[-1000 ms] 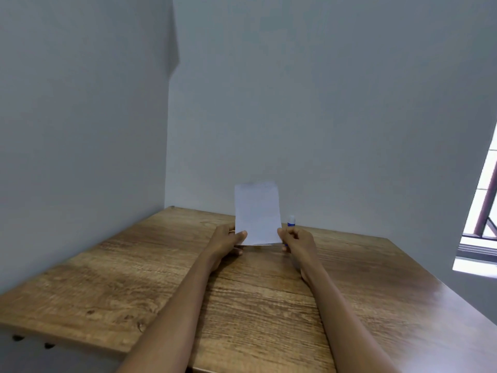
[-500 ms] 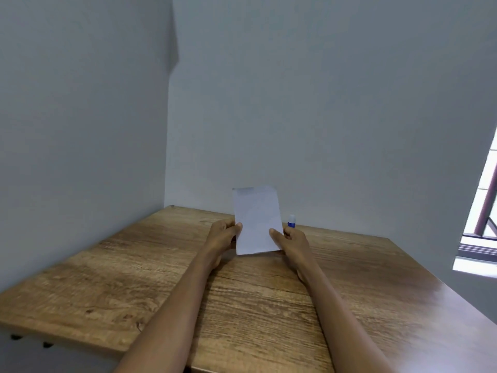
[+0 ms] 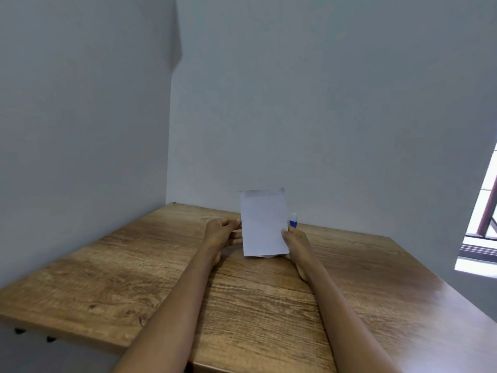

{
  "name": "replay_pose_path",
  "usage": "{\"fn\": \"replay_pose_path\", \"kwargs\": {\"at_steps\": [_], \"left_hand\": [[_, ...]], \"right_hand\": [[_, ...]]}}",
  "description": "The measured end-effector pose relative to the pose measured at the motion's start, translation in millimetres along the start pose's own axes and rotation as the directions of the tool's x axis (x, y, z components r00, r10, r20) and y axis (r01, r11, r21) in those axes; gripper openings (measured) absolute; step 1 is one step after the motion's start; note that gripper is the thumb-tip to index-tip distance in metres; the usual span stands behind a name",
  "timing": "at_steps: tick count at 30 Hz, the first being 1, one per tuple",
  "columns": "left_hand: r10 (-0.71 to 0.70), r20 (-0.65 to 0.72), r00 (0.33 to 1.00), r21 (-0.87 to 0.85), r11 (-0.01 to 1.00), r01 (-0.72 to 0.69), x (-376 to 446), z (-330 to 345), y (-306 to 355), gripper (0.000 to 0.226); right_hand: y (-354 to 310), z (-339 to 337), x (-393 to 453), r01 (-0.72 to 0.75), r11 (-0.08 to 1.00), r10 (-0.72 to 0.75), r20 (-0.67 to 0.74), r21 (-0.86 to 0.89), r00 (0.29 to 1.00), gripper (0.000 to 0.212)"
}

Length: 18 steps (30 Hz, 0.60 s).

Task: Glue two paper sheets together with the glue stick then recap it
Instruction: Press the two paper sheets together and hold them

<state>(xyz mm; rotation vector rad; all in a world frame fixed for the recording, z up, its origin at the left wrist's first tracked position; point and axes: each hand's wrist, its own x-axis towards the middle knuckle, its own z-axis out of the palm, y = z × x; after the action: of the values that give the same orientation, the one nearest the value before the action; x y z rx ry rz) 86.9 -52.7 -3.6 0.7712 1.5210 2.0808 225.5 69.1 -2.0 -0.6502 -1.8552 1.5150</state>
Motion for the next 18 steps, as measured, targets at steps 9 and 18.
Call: {"fn": "replay_pose_path", "kwargs": {"at_steps": [9,18], "left_hand": [[0.008,0.053,0.999,0.004,1.0,-0.009,-3.4,3.3,2.8,0.015],[0.008,0.013,1.0,0.072,0.997,-0.009,-3.2,2.3,1.8,0.011]], "right_hand": [[1.4,-0.6,3.0,-0.038,0.998,0.038,-0.001,0.052,0.999,0.029],[0.2,-0.9,-0.6,-0.047,0.989,0.045,0.018,0.14,0.999,0.022]]}}
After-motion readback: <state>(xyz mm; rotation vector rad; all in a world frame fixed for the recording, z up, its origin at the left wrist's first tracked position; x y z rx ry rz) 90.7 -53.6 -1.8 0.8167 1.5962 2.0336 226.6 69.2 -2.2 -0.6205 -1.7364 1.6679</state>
